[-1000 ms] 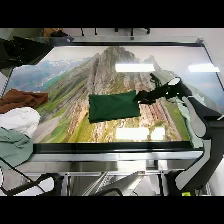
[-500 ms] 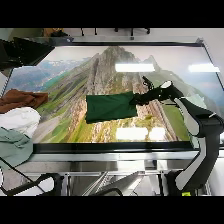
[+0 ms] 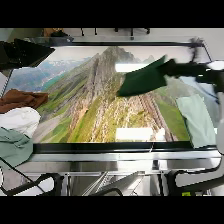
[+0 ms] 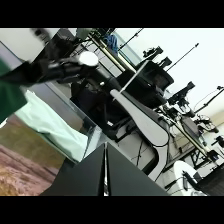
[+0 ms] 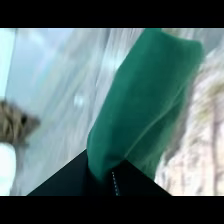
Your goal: Fold the shirts.
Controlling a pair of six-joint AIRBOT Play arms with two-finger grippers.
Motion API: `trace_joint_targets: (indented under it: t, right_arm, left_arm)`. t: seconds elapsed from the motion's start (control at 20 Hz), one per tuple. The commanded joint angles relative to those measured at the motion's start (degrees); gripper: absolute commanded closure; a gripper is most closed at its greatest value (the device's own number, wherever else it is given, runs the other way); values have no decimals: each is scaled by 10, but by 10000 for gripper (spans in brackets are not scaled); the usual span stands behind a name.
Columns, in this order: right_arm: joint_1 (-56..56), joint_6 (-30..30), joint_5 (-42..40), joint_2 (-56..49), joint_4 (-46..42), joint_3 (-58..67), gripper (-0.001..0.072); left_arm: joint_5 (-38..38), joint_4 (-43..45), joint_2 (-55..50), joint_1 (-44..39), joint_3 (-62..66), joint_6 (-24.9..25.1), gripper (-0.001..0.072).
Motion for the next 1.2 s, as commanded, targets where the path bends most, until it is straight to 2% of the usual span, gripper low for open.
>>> trace_joint_targets:
  t: [0.0,0.15,0.45,0.95,1.05,1.15]
  right_arm:
    - [-108,70,-35,49,9,3,684]
    - [-190,112,-27,51,8,3,684]
    - [-277,150,-8,53,7,3,684]
    - [-304,144,5,102,6,3,684]
    - [-304,162,21,110,-13,3,684]
    - [-304,199,52,118,-69,3,684]
  left_arm:
    - [-3,0,0,0,0,1,684]
    - [-3,0,0,0,0,1,684]
    - [-3,1,0,0,0,1,684]
    - [-28,2,0,0,0,1,684]
    - [-28,2,0,0,0,1,684]
    - [-30,2,0,0,0,1,684]
